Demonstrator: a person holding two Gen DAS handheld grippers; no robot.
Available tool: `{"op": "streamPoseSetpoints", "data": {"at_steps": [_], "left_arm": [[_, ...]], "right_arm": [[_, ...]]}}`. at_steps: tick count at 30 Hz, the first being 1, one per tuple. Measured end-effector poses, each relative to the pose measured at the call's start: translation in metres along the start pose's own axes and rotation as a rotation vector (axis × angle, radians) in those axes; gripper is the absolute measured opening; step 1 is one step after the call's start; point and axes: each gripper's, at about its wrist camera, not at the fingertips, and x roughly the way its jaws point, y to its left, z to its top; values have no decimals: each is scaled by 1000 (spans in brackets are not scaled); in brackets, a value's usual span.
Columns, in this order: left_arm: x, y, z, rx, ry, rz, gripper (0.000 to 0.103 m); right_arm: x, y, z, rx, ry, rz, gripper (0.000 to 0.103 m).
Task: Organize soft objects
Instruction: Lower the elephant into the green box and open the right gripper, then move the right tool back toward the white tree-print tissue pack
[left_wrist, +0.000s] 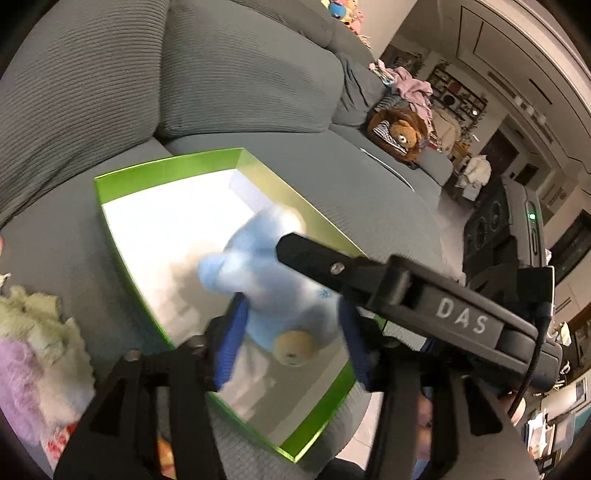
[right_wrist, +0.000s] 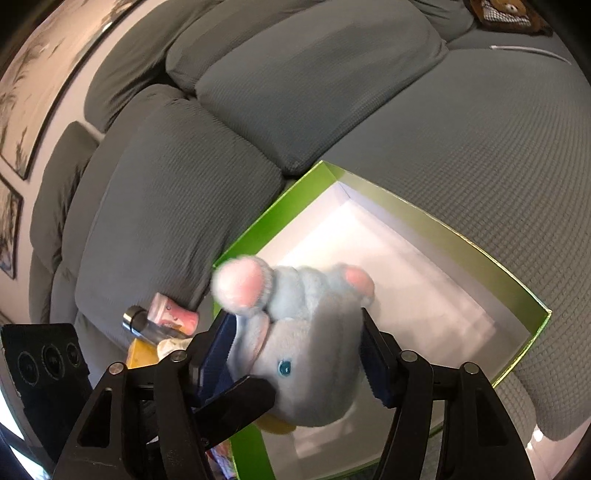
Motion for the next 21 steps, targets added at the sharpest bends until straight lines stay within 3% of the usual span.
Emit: {"op": "streamPoseSetpoints", "data": {"at_steps": [3, 10, 12, 13, 15, 17, 21], "left_arm": [[-17, -1, -7, -16, -41, 29, 78], [-83, -3, -35, -65, -134, 137, 89], [-104, -3, -46, -85, -171, 171, 92], [-114, -2, -52, -96, -183, 181, 95], [-132, 0, -68, -113, -201, 206, 96], [-146, 3, -85, -131, -209, 266, 98], [-166, 13, -114, -155, -235, 416, 101]], "right_arm": [[-14, 8, -4, -32, -44, 8, 85], [-42, 52, -23, -185, -71, -3, 87], [-46, 66, -29, -211, -64, 15, 94], [-48, 72, -34, -222, -63, 19, 103], [-52, 81, -53, -248, -72, -11, 103], [-52, 93, -73, -293, -54, -37, 103], [-54, 114, -103, -376, -17, -9, 103]]}}
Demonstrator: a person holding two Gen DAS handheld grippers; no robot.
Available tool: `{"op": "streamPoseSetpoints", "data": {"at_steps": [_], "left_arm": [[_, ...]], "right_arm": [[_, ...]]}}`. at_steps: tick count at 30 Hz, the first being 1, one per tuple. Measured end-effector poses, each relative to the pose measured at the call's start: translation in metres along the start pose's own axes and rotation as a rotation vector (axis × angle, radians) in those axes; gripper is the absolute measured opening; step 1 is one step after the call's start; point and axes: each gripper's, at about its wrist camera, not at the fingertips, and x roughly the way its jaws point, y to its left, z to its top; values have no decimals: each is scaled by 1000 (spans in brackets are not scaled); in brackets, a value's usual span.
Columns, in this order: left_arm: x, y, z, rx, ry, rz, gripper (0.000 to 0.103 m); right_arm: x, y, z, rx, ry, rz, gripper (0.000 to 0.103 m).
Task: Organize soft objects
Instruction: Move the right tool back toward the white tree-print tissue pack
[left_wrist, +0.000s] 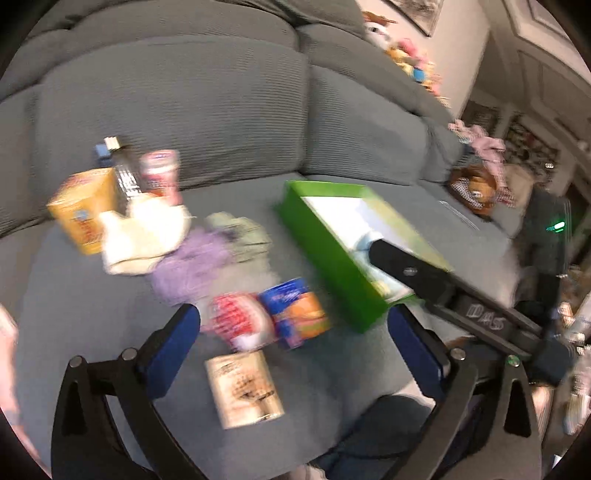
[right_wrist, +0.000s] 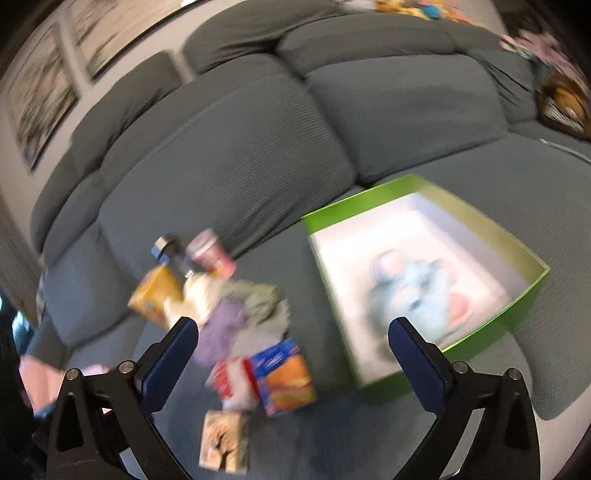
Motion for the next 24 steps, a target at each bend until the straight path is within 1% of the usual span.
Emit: {"op": "streamPoseSetpoints", "data": {"at_steps": [1, 3, 7, 9, 10, 12, 14, 20, 24], "left_arm": [[-4, 8, -8, -14, -6, 24, 101], [-6, 19, -20, -47, 1, 33, 101], [-7, 49, -49, -183, 17, -6, 100], [-6, 56, -56, -222, 26, -4, 100], [-5, 58, -58, -227, 31, 8, 100], [-4, 58, -60, -213, 32, 62, 100], [-1, 59, -65, -206, 38, 93, 100], [7, 72, -75, -234, 67, 69, 100], [9, 77, -78, -259, 82, 8, 98]], "right_arm": [[-1, 5, -4, 0, 10, 7, 103], [-3, 11, -14, 11, 26, 23, 103], [1, 12, -38, 39, 91, 65, 103], [6, 15, -47, 43, 130, 68, 103], [9, 16, -51, 46, 152, 66, 103], [16, 18, -58, 36, 196, 67, 103], [19, 22, -64, 22, 216, 70, 103], [22, 29, -69, 19, 239, 79, 103], [26, 29, -72, 50, 269, 98, 103]]}}
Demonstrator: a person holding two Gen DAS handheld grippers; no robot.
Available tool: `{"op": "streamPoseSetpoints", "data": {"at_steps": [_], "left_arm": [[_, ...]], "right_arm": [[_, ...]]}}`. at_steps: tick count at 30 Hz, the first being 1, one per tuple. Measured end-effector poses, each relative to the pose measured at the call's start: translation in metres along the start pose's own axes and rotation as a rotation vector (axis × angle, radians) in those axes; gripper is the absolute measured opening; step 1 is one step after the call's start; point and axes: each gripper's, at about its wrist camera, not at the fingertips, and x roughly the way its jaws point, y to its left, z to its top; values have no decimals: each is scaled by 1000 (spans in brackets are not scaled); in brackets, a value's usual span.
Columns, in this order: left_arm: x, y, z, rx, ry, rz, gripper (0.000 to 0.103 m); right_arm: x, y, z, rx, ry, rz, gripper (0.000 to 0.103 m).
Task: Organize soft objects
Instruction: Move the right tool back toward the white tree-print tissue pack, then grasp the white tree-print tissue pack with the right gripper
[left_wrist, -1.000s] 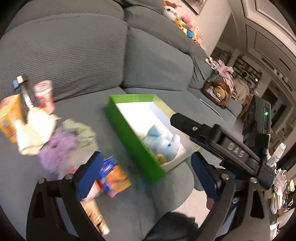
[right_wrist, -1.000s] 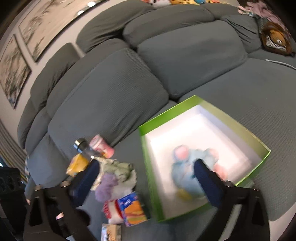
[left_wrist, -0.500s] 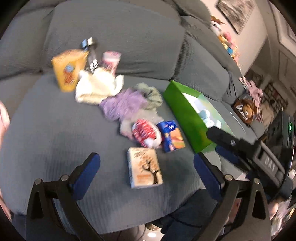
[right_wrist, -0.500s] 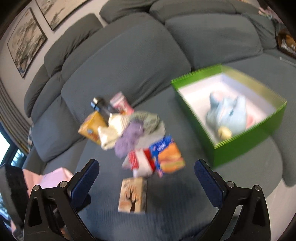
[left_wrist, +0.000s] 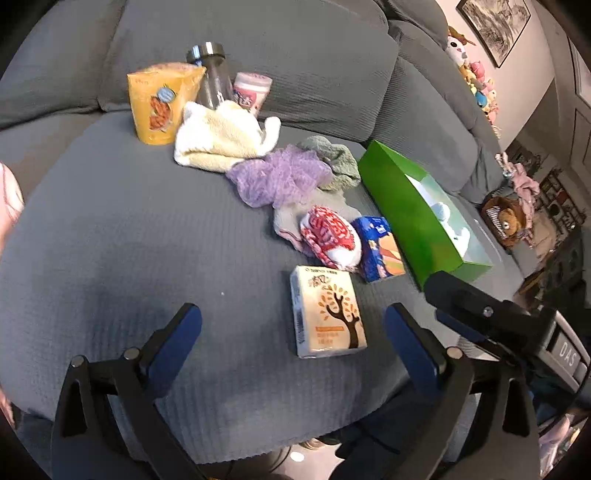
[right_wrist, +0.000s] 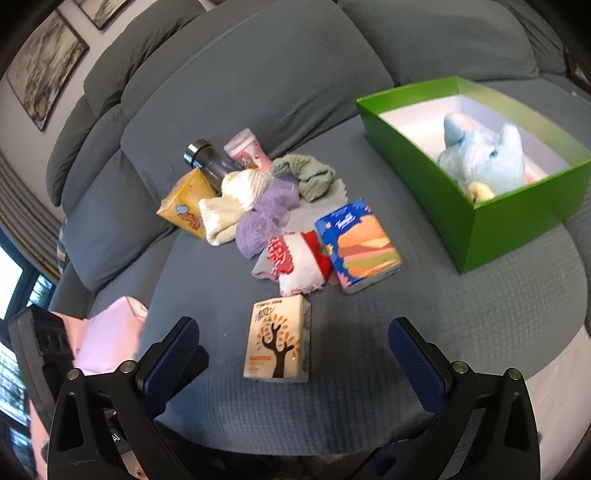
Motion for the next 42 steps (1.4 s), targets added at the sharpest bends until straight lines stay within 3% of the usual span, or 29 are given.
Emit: {"op": "streamPoseSetpoints", "data": {"at_steps": [9, 15, 18, 31, 37, 42], "left_arm": [[19, 13, -5, -34, 84, -25, 89], [24, 21, -7, -65, 115, -44, 85], [24, 24, -7, -79, 124, -57, 79], [20, 27, -8, -107, 122, -67, 70], [22, 25, -7, -96, 120, -73, 70], [24, 17, -7, -73, 127, -119, 69]], "right_arm": [[16, 9, -5, -13, 48, -22, 101], [26, 11, -7, -17, 74, -44, 91], [29, 12, -7, -26, 85, -72, 80], [31, 12, -7, -12, 91, -59, 79], [26, 5, 1, 22, 87, -7, 79], [29, 4, 4, 28, 106, 4, 79]]}}
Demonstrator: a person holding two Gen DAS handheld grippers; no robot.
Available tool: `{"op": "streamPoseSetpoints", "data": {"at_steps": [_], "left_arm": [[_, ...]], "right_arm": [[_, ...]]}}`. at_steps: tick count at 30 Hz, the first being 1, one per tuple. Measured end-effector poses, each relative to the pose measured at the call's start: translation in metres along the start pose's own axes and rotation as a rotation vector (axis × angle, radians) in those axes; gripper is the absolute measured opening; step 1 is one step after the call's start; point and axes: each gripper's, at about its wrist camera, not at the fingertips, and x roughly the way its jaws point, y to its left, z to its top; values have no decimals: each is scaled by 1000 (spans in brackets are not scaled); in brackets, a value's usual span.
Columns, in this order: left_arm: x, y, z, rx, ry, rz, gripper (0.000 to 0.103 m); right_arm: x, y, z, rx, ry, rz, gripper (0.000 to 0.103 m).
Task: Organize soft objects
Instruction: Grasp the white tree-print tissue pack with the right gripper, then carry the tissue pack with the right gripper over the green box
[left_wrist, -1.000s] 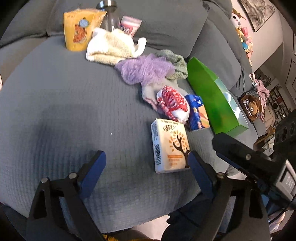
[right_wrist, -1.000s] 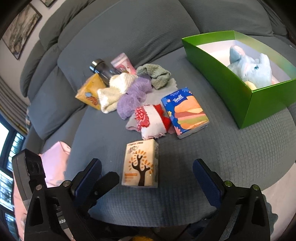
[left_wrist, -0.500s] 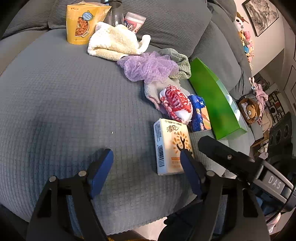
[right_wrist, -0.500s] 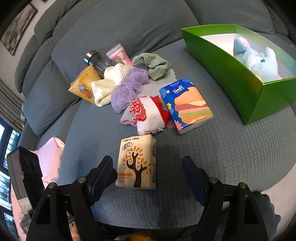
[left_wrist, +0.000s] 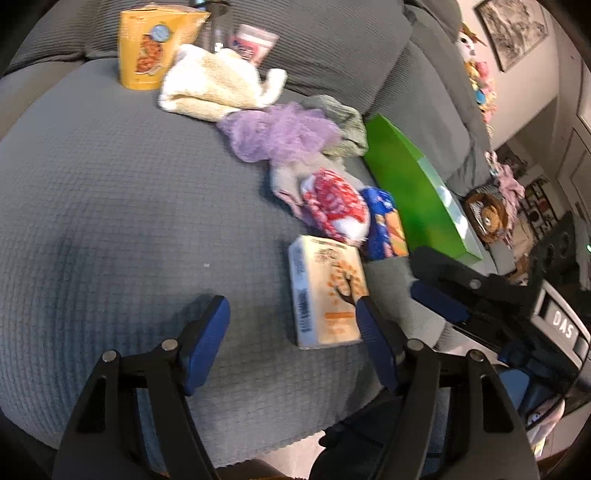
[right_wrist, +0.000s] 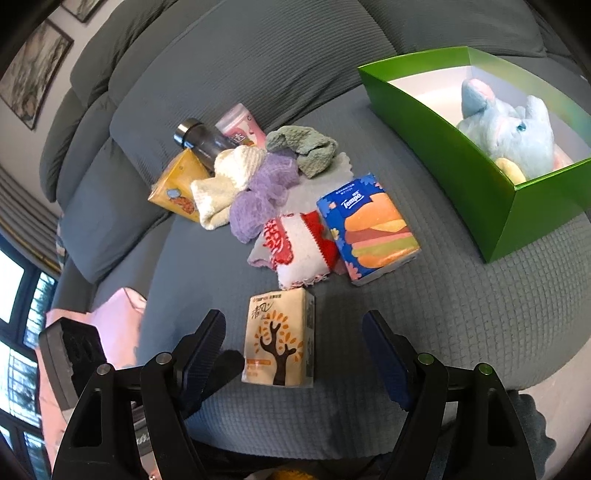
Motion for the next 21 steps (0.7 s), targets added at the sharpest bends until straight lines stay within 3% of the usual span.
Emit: {"op": "streamPoseSetpoints", "data": {"at_steps": [7, 10, 12, 15, 21], "left_arm": [[12, -14, -5, 63, 26, 28, 54], [16, -16, -6, 69, 33, 5, 40], [20, -16, -7, 61, 44, -30, 36], [17, -20, -7, 83, 19, -22, 32], [-7, -43, -2, 151, -89, 18, 32]], "right_arm": [[28, 2, -7, 0, 99, 38, 78], [44, 0, -9, 21, 154, 81, 58], [46, 2, -10, 14, 138, 82, 54], [44, 6, -11, -1, 130, 78, 53], [22, 17, -1, -30, 55, 156, 53]]}}
